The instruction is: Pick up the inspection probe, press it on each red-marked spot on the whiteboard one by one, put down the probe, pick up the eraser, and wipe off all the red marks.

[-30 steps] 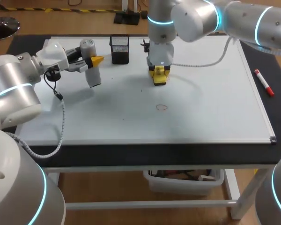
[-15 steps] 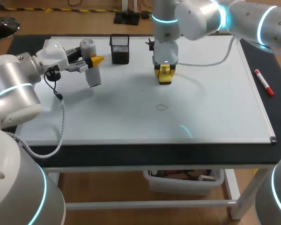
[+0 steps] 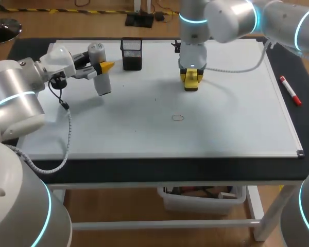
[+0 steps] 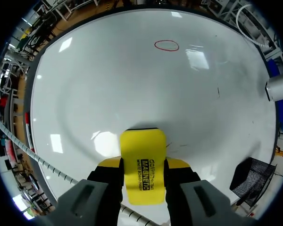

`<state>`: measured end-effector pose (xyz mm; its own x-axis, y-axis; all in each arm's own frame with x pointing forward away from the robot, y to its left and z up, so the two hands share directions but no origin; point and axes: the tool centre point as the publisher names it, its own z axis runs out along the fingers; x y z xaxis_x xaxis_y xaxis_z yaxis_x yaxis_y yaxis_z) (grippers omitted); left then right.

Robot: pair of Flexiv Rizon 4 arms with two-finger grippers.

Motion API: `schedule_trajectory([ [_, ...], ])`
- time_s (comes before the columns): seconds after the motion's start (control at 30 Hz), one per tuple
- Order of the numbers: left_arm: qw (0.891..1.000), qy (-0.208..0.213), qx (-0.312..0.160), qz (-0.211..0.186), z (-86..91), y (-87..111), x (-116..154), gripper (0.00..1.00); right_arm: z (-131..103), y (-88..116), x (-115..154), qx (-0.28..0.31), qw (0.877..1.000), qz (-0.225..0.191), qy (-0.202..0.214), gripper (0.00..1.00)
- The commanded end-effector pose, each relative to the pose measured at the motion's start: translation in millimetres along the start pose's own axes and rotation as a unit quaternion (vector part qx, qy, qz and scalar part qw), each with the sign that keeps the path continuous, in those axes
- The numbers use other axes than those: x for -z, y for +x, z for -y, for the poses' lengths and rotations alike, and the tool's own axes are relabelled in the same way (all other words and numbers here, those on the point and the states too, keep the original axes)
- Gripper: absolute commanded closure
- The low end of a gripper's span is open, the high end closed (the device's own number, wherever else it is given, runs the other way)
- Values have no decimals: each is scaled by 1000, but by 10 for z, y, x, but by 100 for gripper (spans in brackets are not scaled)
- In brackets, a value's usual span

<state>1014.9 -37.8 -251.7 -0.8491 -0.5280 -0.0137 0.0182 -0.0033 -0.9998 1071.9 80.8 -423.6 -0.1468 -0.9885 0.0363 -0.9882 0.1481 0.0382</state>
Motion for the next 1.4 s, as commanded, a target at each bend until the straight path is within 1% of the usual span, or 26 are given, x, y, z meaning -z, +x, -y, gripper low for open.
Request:
schedule_trajectory([
  [0.03, 1000, 3, -1, 2, -1, 4, -5, 100, 4, 61, 78, 1, 1000, 2, 1, 100],
  [0.13, 1000, 3, -1, 2, -1, 4, -5, 100, 13, 100, 155, 2, 1000, 5, 4, 100],
  [0.3, 1000, 3, -1, 2, -1, 4, -5, 100, 89, 246, 266, -11, 1000, 21, 10, 100],
  [0.43, 1000, 3, -1, 2, -1, 4, -5, 100, 179, 425, 311, -29, 999, 24, 10, 100],
  [0.7, 1000, 3, -1, 2, -1, 4, -5, 100, 309, 868, 395, -75, 997, 26, 15, 100],
  [0.8, 1000, 3, -1, 2, -1, 4, -5, 100, 295, 932, 406, -80, 996, 21, 17, 100],
  [0.87, 1000, 3, -1, 2, -1, 4, -5, 100, 251, 903, 398, -76, 997, 17, 18, 100],
  [0.93, 1000, 3, -1, 2, -1, 4, -5, 100, 203, 833, 392, -68, 997, 15, 19, 100],
  [1.03, 1000, 3, -1, 2, -1, 4, -5, 100, 128, 670, 373, -50, 998, 16, 19, 100],
  [1.3, 1000, 3, -1, 2, -1, 4, -5, 100, -34, 135, 316, 6, 1000, 22, 17, 100],
  [1.4, 1000, 3, -1, 2, -1, 4, -5, 100, -70, 14, 280, 20, 999, 21, 13, 100],
])
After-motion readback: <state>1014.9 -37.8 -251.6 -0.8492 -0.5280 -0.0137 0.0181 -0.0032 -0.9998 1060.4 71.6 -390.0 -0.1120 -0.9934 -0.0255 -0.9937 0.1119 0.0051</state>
